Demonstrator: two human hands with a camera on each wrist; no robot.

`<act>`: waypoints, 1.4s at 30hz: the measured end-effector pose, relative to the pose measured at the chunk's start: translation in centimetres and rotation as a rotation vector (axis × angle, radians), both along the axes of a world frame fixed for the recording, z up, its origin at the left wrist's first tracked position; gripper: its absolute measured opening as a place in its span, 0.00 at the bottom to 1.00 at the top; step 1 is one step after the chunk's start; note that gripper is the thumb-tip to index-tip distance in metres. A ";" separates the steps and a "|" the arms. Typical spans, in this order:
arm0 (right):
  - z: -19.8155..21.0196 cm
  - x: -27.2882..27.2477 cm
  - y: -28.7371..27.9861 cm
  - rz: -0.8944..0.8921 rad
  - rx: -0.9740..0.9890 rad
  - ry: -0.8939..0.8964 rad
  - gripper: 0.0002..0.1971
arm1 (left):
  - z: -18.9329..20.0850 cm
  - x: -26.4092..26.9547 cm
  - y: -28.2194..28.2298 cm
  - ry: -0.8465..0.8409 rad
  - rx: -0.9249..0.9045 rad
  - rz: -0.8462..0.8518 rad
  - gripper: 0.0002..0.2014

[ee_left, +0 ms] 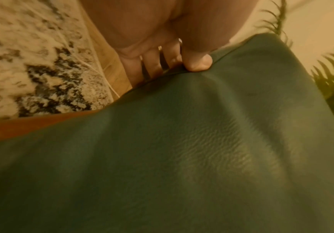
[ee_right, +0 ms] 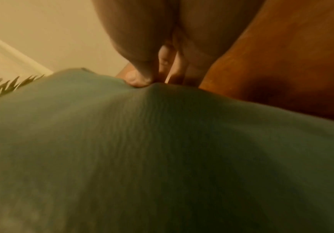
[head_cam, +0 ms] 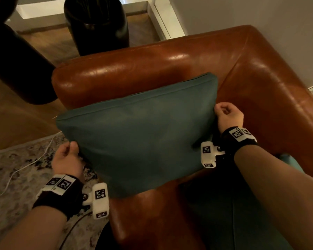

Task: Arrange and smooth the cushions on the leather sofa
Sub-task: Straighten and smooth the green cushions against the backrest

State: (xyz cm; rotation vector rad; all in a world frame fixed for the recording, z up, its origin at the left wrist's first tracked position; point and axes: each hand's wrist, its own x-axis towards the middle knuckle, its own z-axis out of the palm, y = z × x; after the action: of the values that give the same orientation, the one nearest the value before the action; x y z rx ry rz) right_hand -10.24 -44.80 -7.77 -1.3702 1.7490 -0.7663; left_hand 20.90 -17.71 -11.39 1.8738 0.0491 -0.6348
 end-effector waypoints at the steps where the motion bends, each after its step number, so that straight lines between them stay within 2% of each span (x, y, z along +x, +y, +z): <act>1: -0.2 -0.2 0.0 -0.007 0.006 -0.024 0.03 | 0.0 0.1 -0.1 0.034 -0.011 0.010 0.10; 4: -0.8 -0.4 0.3 -0.011 0.043 -0.085 0.07 | -0.2 -0.1 -0.2 0.022 0.002 0.001 0.12; 8: 0.7 1.1 -0.7 0.077 -0.106 -0.097 0.05 | -0.5 0.0 -0.2 0.023 -0.030 -0.002 0.10; 11: 1.8 2.0 -2.2 0.118 -0.113 -0.089 0.05 | 0.1 -0.2 -0.5 0.057 -0.051 -0.014 0.11; 16: 1.8 1.2 -3.5 0.055 -0.090 -0.067 0.03 | 0.6 -0.4 -0.4 0.071 -0.069 0.004 0.10; 18: 2.0 0.9 -3.5 0.030 -0.076 -0.090 0.03 | 0.6 -0.5 -0.5 0.055 -0.044 -0.008 0.13; 20: 1.3 0.3 -2.8 -0.015 0.032 -0.173 0.06 | -0.1 -0.6 0.2 0.029 -0.032 -0.058 0.16; 22: -0.1 -0.9 -1.2 -0.057 0.225 -0.255 0.10 | -1.8 -1.2 1.9 0.033 0.071 -0.171 0.20; 25: -1.6 -1.9 1.8 0.013 0.424 -0.237 0.08 | -4.7 -3.0 3.8 0.166 0.114 -0.249 0.28; 26: -1.9 -1.7 2.2 0.013 0.429 -0.197 0.06 | -5.0 -3.3 3.9 0.129 0.130 -0.254 0.28; 28: -2.2 -1.3 2.3 -0.046 0.350 -0.094 0.05 | -5.2 -3.1 3.2 0.133 0.089 -0.108 0.25; 31: -1.7 -0.8 2.0 -0.158 0.256 -0.046 0.08 | -5.4 -2.2 2.1 0.250 0.027 0.075 0.22; 34: -2.0 -0.8 2.3 -0.131 0.265 -0.023 0.12 | -6.3 -1.9 2.9 0.236 0.029 -0.010 0.24; 36: -2.2 -1.1 2.7 -0.159 0.342 -0.028 0.14 | -7.3 -2.4 4.0 0.324 0.008 -0.116 0.29; 37: -2.4 -1.4 3.1 -0.170 0.402 -0.041 0.17 | -8.1 -2.8 4.4 0.392 0.018 -0.166 0.29; 38: -2.7 -1.6 3.5 -0.194 0.460 -0.051 0.18 | -8.9 -3.0 4.9 0.385 0.070 -0.221 0.29; 40: -3.2 -1.7 4.3 -0.186 0.532 -0.009 0.19 | -8.8 -3.7 5.3 0.397 0.071 -0.194 0.27; 42: -3.5 -1.6 5.0 -0.134 0.553 0.042 0.16 | -8.3 -4.0 4.3 0.362 0.104 -0.020 0.24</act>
State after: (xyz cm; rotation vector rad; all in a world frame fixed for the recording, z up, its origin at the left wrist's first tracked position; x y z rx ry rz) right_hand -11.84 -39.80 -11.28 -0.9061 1.9122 -0.2821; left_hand 16.95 -13.41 -19.69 1.8387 0.3035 -0.9950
